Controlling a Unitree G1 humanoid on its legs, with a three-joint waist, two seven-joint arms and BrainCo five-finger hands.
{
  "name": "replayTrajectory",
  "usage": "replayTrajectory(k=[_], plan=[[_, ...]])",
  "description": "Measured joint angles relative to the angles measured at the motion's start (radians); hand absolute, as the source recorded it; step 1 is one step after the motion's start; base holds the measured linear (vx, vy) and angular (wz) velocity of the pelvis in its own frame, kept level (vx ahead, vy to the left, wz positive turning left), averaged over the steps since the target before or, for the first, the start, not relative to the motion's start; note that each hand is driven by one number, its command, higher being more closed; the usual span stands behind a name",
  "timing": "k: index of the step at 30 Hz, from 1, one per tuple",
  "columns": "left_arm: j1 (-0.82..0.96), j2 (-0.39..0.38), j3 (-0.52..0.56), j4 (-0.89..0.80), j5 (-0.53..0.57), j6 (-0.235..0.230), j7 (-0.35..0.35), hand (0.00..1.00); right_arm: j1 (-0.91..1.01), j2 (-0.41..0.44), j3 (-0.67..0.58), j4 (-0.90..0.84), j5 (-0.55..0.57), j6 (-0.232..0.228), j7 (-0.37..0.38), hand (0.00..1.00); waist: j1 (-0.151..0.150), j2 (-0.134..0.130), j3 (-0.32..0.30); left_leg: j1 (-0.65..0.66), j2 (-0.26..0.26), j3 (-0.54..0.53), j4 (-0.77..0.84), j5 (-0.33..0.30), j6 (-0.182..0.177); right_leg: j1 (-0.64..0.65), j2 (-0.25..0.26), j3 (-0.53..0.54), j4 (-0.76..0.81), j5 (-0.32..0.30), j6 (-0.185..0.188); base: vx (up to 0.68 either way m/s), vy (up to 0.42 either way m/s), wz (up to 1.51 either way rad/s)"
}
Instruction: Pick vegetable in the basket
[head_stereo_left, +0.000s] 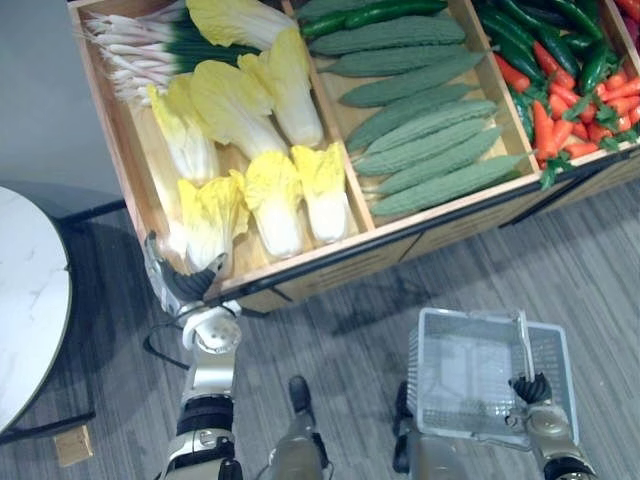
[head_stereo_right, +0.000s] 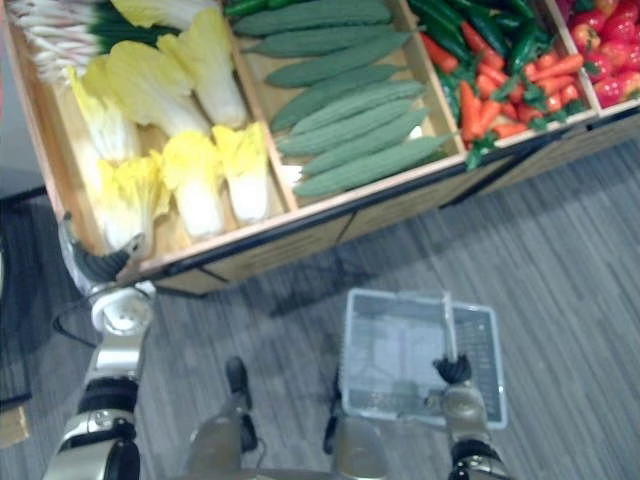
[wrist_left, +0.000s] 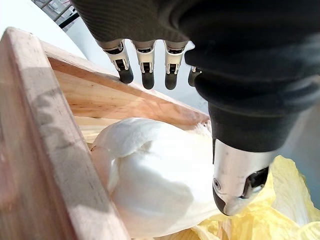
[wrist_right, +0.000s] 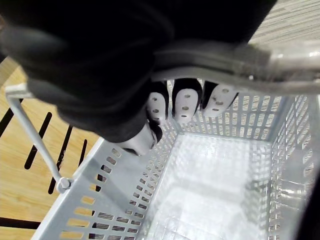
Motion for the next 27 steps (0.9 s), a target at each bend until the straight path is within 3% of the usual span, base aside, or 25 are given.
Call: replayTrajectory(k=[4, 7, 8, 27], plan=[[0.0, 0.001, -0.01, 0.0, 0.0, 0.0, -0.002, 0.0, 0.0, 0.0, 0.0, 0.0, 0.0, 0.0, 0.0, 1.0, 0.0, 0.0, 0.0, 0.0, 0.0, 0.0, 0.0, 0.0, 0.0, 0.0, 0.0, 0.0, 0.0, 0.0, 0.0, 0.0, 0.0, 0.0], [0.0, 0.004, -0.083, 0.014, -0.001, 0.004, -0.061, 0.0, -0.002, 0.001, 0.0, 0.0, 0.0, 0.0, -0.001, 1.0, -0.004, -0.004, 0.003, 0.0, -0.001, 0.001, 0.0, 0.0, 0.0, -0.001, -0.001, 0.001, 0.0, 0.0, 0.0, 0.0, 0.0, 0.0], [-0.001, -0.014, -0.102, 0.01, 0.0, -0.001, -0.052, 0.0, -0.004, 0.001, 0.001, 0.0, 0.0, -0.002, -0.001, 1.0, -0.006, -0.008, 0.008, 0.0, -0.001, 0.002, 0.0, 0.0, 0.0, -0.002, -0.001, 0.003, 0.0, 0.0, 0.0, 0.0, 0.0, 0.0], [-0.024, 0.004, -0.084, 0.074, -0.012, 0.001, -0.05, 0.0, -0.009, 0.001, 0.002, 0.003, 0.0, -0.002, -0.004, 1.0, -0.007, -0.006, 0.01, -0.005, -0.002, 0.007, 0.0, 0.0, 0.0, -0.013, -0.001, 0.013, 0.001, 0.002, -0.002, 0.0, 0.0, -0.01]])
